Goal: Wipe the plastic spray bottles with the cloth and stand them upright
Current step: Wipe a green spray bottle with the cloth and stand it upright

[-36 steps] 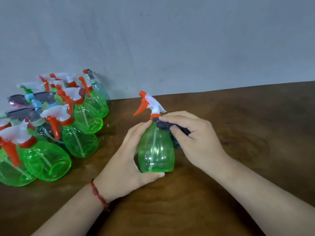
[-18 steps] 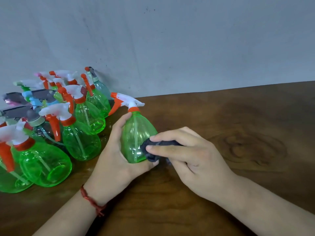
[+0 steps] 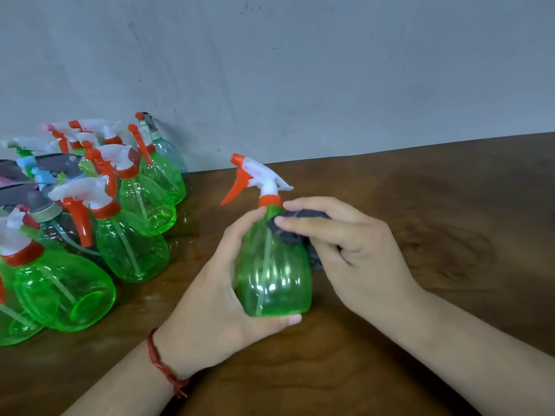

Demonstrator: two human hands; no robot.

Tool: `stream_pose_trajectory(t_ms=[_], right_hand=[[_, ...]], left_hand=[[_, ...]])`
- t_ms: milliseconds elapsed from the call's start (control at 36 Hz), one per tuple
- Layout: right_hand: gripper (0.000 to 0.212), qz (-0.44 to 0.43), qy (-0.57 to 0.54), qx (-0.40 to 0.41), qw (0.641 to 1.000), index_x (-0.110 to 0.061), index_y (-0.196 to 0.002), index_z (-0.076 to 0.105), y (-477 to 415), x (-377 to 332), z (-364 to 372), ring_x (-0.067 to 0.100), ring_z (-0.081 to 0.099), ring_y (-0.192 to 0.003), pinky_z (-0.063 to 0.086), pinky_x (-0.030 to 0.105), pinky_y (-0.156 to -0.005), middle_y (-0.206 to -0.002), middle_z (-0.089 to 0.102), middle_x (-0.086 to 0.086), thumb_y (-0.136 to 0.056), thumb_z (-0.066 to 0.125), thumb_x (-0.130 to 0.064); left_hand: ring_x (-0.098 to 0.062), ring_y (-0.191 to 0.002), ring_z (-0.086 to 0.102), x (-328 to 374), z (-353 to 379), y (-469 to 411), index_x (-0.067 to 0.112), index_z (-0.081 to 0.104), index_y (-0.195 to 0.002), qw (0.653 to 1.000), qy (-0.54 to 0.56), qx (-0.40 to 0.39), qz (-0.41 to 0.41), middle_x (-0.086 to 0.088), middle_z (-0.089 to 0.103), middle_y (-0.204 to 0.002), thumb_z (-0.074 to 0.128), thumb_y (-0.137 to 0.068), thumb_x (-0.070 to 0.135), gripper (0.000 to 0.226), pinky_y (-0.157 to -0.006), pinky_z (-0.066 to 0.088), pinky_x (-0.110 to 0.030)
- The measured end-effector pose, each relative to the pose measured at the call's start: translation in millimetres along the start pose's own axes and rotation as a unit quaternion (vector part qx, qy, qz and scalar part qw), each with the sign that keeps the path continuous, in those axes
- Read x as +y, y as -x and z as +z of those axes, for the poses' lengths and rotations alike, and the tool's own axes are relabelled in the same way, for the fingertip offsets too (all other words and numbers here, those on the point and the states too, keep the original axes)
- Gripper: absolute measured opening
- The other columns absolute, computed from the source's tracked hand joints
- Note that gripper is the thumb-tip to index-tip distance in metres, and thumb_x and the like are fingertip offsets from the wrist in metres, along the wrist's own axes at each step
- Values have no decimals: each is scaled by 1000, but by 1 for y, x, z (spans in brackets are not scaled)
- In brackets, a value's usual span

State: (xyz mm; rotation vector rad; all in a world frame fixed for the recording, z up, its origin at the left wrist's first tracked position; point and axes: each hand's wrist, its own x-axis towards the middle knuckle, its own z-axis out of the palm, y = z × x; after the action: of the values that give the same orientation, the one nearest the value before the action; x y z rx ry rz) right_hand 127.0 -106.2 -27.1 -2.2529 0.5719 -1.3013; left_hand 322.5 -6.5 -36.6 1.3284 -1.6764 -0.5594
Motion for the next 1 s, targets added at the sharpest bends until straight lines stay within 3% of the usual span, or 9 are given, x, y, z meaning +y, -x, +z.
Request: stream_pose_trajectory(t_ms=[139, 333, 417, 528, 611, 750, 833, 917, 1000], right_hand=[[41, 62, -56, 7, 996, -21, -127, 78, -1, -4, -4, 12, 65, -127, 60, 33, -100, -134, 67, -15, -106, 53, 4], [42, -7, -14, -17, 1000, -18, -130, 76, 8, -10, -6, 12, 65, -126, 54, 26, -103, -134, 67, -6, -103, 58, 8], [44, -29, 12, -53, 998, -21, -132, 76, 14, -12, -3, 15, 64, -126, 56, 33, -101, -137, 65, -7, -101, 60, 6], [45, -31, 26, -60, 997, -23, -132, 76, 15, -12, 0, 16, 62, -127, 56, 34, -101, -139, 63, -9, -101, 57, 3], [42, -2, -14, -30, 999, -19, -131, 76, 13, -10, -2, 15, 63, -128, 55, 33, -104, -139, 65, -7, -103, 54, 4], [47, 75, -80, 4, 994, -18, -129, 77, 5, -5, -6, 8, 62, -131, 49, 20, -108, -136, 68, -9, -103, 52, 12], [48, 120, -149, -8, 981, -17, -129, 76, 2, -6, -13, 2, 61, -130, 45, 14, -107, -135, 70, -11, -104, 48, 13], [46, 152, -221, -23, 963, -15, -130, 75, 0, -3, -18, 3, 59, -134, 42, 14, -110, -138, 70, -7, -104, 47, 11], [37, 145, -222, -24, 964, -15, -131, 74, 1, -1, -17, 7, 58, -137, 43, 19, -113, -139, 69, -6, -105, 51, -4]], left_hand=[[-12, -145, 54, 4, 9, 3, 35, 34, -160, 1000, 15, -8, 16, 16, 51, -157, 103, -62, 21, 120, -113, 46, -21], [-14, -130, 67, 1, 6, -3, 34, 40, -157, 993, 36, 114, -18, 11, 64, -143, 105, -60, 35, 116, -104, 55, -24], [-8, -120, 70, 1, 1, -8, 31, 42, -155, 983, 48, 168, -48, 13, 69, -133, 105, -60, 30, 114, -97, 54, -16], [-3, -119, 68, 2, 0, -8, 31, 42, -155, 983, 30, 172, -53, 18, 67, -131, 97, -60, 29, 110, -93, 51, -10], [-11, -125, 68, 5, 3, -4, 34, 39, -158, 989, 30, 142, -37, 9, 65, -140, 100, -60, 27, 115, -101, 54, -19], [-11, -133, 64, 13, 13, 3, 33, 38, -158, 997, 37, 72, -5, 17, 60, -147, 104, -61, 33, 118, -106, 53, -22], [-20, -140, 59, 13, 14, 4, 34, 34, -163, 998, 44, 39, 1, 10, 54, -156, 100, -64, 48, 120, -114, 51, -41], [-24, -146, 53, 10, 13, 2, 40, 32, -164, 999, 33, 35, -3, 11, 48, -161, 94, -68, 64, 117, -119, 44, -53], [-24, -147, 51, 8, 11, 1, 41, 34, -163, 999, -10, 42, -8, 10, 48, -160, 98, -65, 56, 118, -120, 43, -52]])
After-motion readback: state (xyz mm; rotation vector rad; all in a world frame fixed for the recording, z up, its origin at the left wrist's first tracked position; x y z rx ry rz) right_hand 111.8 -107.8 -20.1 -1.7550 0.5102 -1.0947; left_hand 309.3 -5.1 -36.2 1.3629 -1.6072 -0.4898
